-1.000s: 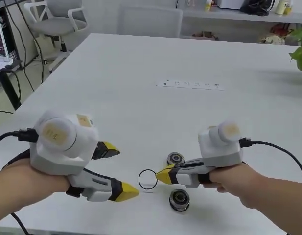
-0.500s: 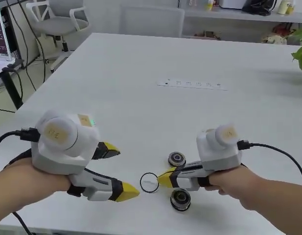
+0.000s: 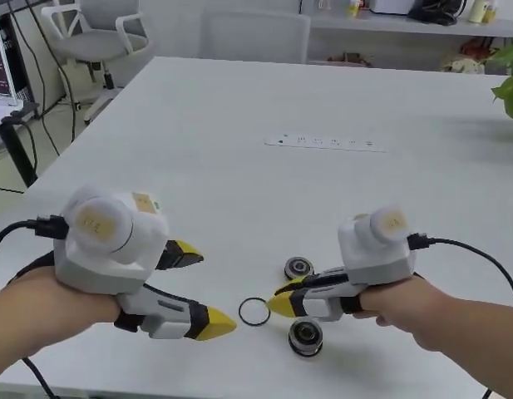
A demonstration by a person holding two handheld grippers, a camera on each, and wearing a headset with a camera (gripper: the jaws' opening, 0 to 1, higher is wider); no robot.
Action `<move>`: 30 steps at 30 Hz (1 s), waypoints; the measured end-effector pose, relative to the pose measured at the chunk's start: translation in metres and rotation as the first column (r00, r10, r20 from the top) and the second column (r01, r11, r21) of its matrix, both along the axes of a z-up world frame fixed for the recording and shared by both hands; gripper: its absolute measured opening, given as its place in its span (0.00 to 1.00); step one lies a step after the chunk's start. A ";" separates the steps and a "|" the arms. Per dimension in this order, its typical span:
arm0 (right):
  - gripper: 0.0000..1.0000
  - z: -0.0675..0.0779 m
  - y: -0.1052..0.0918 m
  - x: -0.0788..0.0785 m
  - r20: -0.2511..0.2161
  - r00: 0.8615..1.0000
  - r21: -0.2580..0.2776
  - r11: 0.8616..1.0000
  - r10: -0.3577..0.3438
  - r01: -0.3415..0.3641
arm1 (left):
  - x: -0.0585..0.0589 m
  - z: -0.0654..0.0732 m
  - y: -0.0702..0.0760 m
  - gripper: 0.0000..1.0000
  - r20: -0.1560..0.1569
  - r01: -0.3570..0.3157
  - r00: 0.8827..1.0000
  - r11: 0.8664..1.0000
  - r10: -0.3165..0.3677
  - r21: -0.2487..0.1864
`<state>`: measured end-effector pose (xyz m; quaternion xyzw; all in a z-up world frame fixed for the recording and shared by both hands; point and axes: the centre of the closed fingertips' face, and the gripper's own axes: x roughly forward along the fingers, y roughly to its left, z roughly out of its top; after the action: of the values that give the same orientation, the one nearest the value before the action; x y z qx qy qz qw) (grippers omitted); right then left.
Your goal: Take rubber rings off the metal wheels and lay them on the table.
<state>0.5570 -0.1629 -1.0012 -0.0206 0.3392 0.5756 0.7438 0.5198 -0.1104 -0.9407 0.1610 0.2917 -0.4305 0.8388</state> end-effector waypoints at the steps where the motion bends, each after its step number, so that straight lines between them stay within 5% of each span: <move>1: 0.16 0.001 -0.001 0.000 0.001 1.000 0.002 1.000 -0.001 0.001 | 0.001 0.000 -0.001 0.62 -0.004 -0.001 1.000 1.000 0.001 -0.007; 19: 0.22 0.027 -0.029 -0.011 0.048 0.999 0.023 1.000 0.020 -0.021 | 0.009 -0.001 -0.015 0.62 -0.013 0.041 0.999 0.999 -0.041 0.004; 30: 0.25 0.027 -0.047 -0.022 0.071 0.996 0.006 0.999 0.047 -0.048 | 0.010 -0.005 -0.031 0.62 -0.025 0.076 0.997 0.997 -0.076 0.011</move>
<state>0.5350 -0.2099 -0.9746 -0.0462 0.3096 0.5933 0.7416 0.5296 -0.1418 -0.9454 0.1716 0.2984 -0.4622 0.8172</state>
